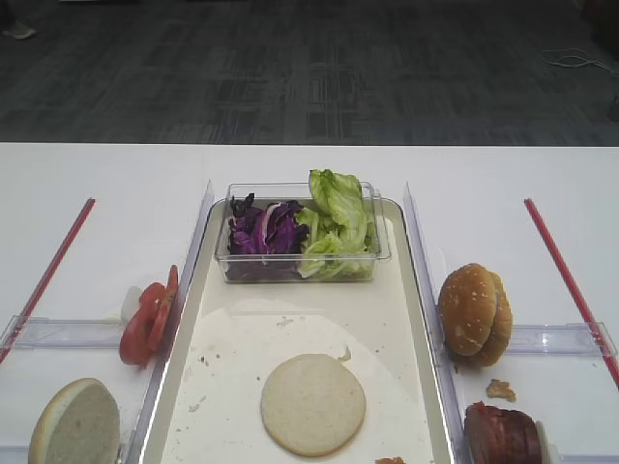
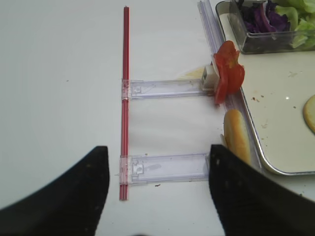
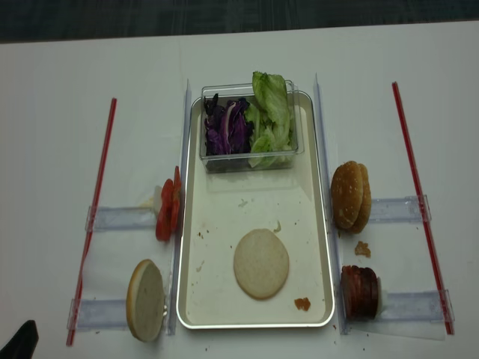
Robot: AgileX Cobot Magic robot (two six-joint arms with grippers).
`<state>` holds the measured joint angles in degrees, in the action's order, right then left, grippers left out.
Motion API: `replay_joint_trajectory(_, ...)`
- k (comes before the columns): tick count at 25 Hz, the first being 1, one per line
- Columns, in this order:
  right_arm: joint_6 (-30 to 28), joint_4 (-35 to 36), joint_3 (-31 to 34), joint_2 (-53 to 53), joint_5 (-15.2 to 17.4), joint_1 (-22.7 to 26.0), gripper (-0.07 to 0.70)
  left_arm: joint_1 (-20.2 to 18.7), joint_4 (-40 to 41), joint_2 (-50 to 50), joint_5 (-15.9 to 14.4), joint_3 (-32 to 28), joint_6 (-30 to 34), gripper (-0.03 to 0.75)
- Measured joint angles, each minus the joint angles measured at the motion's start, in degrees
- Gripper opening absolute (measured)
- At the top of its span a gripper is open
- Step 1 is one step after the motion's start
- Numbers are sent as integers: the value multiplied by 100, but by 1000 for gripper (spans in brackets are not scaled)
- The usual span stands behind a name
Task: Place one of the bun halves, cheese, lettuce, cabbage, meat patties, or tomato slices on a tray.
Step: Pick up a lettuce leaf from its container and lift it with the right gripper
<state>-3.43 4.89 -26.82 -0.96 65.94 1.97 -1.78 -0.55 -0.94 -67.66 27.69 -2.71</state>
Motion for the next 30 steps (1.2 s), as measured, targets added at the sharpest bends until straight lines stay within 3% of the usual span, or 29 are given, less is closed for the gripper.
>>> replay_joint_trajectory(30, 0, 13, 0, 0, 0, 0, 490, 0, 0, 0, 0, 0, 0, 421)
